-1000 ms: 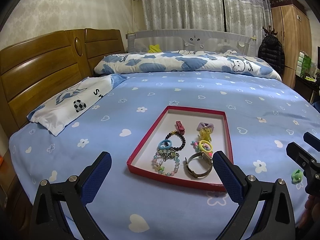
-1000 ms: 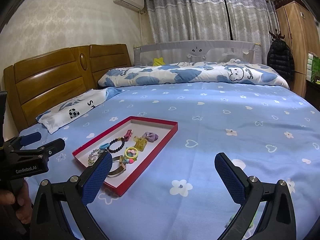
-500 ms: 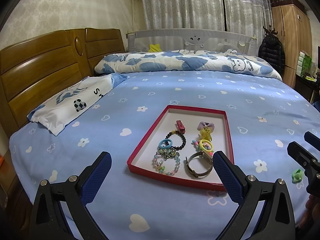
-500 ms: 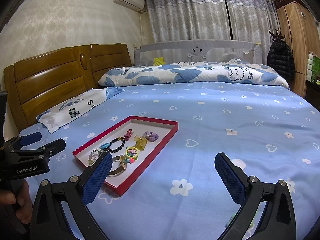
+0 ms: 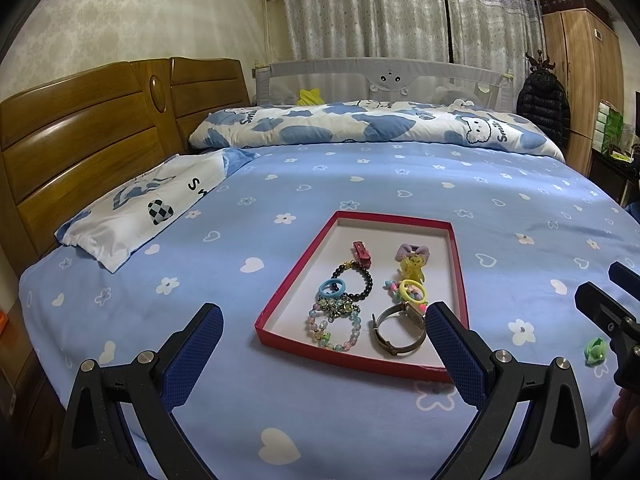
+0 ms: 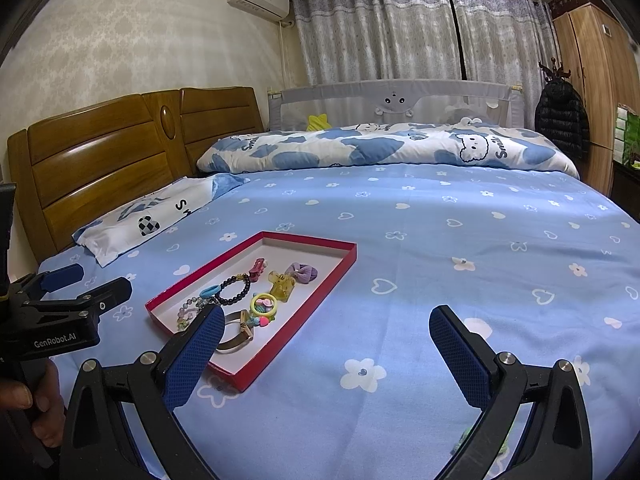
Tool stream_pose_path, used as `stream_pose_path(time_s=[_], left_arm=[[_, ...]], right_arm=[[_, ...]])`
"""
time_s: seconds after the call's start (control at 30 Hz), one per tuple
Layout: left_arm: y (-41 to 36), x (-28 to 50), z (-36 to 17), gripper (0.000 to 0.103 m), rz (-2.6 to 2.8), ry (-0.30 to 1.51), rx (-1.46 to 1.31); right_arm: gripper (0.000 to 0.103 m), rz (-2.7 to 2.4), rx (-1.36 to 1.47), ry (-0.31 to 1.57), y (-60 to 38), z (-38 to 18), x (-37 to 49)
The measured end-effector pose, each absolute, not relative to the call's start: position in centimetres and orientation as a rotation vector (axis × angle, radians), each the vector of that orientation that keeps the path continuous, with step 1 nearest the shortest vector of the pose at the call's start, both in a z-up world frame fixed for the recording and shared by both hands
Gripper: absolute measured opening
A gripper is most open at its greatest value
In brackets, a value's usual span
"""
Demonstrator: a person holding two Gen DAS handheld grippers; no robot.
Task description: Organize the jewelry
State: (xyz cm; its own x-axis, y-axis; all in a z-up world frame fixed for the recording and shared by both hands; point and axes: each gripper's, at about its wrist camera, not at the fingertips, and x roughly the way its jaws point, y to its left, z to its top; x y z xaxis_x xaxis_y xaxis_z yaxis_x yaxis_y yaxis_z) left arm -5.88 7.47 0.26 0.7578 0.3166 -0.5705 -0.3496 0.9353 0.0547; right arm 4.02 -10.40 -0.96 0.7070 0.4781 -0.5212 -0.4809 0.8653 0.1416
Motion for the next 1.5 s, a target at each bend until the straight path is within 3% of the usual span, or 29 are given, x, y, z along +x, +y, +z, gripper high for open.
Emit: stream_pose_path(time_s=[1.5], left_arm=[[6.87,-5.93,-0.06,0.102,0.349,0.607,-0.04]], right_arm=[[0.103,0.534,-0.006,0.577,-10.08,-0.9,3.74]])
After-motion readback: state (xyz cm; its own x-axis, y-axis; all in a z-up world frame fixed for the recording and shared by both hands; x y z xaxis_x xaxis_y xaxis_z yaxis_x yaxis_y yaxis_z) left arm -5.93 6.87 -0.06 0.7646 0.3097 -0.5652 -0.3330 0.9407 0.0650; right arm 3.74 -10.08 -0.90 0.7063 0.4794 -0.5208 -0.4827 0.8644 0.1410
